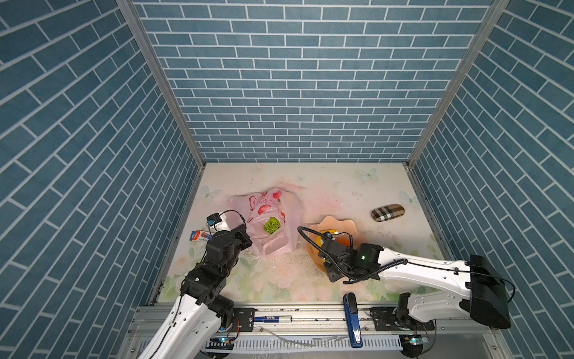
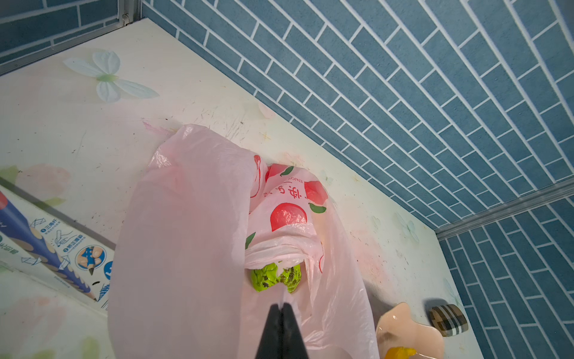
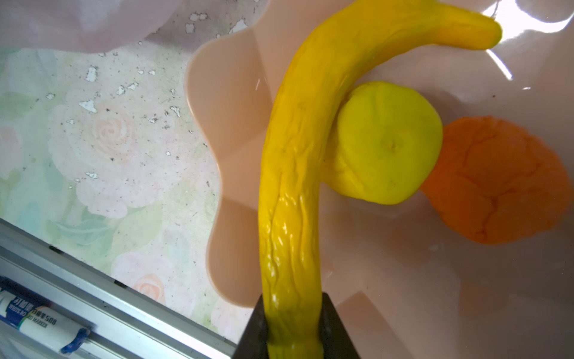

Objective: Take fruits out of the plastic bag
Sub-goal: Place the fruit on the plate.

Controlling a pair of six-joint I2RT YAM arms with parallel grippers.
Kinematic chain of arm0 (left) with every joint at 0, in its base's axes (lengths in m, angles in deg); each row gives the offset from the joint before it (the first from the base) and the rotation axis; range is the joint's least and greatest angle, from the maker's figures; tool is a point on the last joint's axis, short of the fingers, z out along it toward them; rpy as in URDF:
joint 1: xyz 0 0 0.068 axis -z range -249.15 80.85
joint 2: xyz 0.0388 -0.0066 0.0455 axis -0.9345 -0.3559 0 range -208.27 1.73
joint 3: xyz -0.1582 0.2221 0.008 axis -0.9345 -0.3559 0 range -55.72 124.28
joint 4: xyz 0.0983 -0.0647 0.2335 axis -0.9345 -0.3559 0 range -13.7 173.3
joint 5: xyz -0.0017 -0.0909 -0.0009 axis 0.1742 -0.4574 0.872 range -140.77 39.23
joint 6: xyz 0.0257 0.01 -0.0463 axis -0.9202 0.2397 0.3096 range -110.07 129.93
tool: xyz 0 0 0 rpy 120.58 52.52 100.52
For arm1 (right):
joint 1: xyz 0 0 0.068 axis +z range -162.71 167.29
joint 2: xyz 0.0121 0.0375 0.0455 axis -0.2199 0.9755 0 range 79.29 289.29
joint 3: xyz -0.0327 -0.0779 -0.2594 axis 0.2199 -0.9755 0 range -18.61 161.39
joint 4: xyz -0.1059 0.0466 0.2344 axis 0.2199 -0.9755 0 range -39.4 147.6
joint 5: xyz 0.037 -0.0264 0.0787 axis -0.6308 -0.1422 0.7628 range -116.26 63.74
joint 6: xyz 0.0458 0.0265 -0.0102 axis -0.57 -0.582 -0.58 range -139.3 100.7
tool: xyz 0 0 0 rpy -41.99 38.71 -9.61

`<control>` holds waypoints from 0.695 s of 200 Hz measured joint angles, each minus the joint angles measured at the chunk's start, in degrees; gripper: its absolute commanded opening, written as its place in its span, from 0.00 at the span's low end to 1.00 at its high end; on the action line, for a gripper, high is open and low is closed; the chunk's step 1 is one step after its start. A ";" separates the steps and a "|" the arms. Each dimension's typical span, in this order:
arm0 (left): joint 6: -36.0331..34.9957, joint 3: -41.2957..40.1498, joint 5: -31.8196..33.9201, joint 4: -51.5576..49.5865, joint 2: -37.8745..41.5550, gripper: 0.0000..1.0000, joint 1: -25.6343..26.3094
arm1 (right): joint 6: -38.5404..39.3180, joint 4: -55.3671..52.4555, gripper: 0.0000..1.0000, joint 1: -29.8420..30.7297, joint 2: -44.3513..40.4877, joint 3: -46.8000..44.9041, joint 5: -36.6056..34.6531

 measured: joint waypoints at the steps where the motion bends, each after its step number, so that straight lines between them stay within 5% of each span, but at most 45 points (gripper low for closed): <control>1: -0.02 0.00 0.00 0.02 0.00 0.00 0.00 | 0.02 0.09 0.15 0.00 0.00 -0.04 0.00; 139: -0.02 0.00 0.17 0.00 0.20 0.00 0.00 | 0.50 3.13 0.30 0.00 1.64 -2.21 0.57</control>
